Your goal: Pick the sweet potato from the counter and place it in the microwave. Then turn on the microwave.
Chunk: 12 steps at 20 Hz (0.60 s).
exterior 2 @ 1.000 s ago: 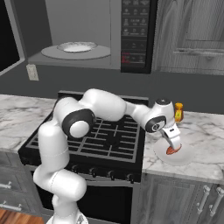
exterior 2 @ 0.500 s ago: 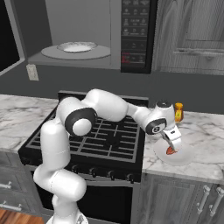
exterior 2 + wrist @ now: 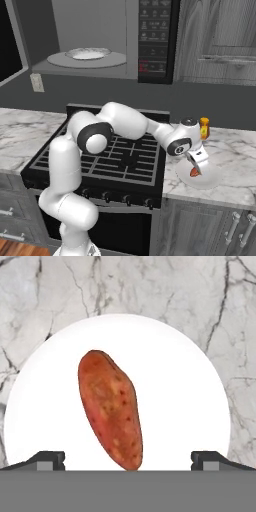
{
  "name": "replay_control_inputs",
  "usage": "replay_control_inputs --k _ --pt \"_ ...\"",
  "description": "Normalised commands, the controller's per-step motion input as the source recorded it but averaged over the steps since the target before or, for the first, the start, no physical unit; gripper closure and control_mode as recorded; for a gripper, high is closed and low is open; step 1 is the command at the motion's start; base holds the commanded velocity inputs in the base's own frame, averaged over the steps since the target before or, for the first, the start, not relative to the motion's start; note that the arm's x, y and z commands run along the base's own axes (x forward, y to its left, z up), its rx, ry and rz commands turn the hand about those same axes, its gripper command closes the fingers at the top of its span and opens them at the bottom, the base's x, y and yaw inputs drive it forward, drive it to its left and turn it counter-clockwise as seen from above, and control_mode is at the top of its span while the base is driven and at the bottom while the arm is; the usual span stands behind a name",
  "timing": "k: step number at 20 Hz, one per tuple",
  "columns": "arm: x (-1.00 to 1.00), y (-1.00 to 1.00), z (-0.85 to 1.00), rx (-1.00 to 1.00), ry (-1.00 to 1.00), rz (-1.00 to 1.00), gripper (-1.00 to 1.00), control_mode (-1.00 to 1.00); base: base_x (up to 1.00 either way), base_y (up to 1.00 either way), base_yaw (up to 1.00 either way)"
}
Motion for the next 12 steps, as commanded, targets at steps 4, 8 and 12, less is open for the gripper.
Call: replay_control_inputs --k 4,8,12 --pt "0.03 -0.03 -0.08 0.0 -0.01 0.0 -1.0 -1.0 0.0 0.0 0.0" --pt "0.03 -0.02 -0.08 0.0 -0.03 0.01 -1.0 -1.0 0.0 0.0 0.0" --pt "0.03 -0.04 -0.04 0.0 -0.04 0.01 -1.0 -1.0 0.0 0.0 0.0"
